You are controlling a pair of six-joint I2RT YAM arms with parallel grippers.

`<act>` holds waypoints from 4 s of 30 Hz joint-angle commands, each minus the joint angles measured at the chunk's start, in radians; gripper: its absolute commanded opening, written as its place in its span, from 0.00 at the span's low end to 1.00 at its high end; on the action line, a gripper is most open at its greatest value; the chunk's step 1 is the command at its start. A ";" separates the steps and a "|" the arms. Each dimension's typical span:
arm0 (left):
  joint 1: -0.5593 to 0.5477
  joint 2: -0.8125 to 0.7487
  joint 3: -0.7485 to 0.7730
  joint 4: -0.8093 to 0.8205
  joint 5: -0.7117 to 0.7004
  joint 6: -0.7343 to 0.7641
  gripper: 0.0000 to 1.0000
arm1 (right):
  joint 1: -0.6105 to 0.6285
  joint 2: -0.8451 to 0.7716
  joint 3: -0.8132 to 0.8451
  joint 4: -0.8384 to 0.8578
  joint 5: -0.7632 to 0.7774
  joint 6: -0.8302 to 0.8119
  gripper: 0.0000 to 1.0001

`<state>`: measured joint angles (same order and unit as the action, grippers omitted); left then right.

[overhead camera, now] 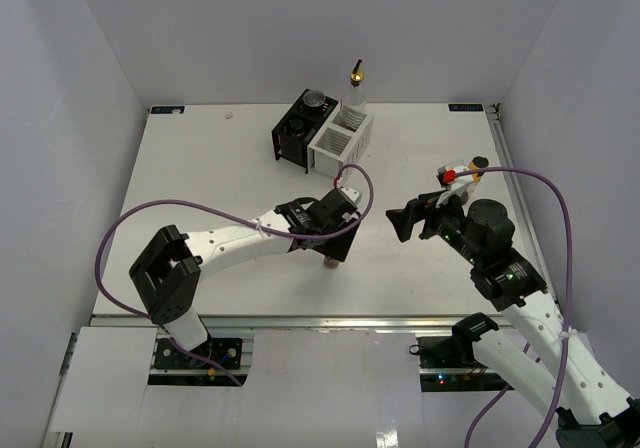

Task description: Organize the condiment bottles

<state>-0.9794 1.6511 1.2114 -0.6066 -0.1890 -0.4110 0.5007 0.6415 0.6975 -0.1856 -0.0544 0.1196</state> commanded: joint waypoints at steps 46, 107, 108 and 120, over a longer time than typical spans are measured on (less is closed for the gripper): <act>0.502 0.500 1.083 -0.107 -0.237 0.262 0.00 | 0.004 -0.045 0.019 0.032 -0.025 -0.022 0.96; 0.504 0.531 1.071 -0.113 -0.225 0.301 0.84 | 0.003 -0.030 0.012 0.042 0.007 -0.009 0.96; 0.504 0.518 1.073 -0.122 -0.211 0.299 0.85 | 0.004 -0.020 0.017 0.043 0.014 -0.004 0.96; 0.502 0.041 0.712 -0.087 0.337 0.187 0.90 | -0.058 0.325 0.343 -0.124 0.555 -0.073 0.95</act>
<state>-0.4736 1.9130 2.0873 -0.7410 -0.1337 -0.1599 0.4952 0.9147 0.8449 -0.2699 0.2616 0.0918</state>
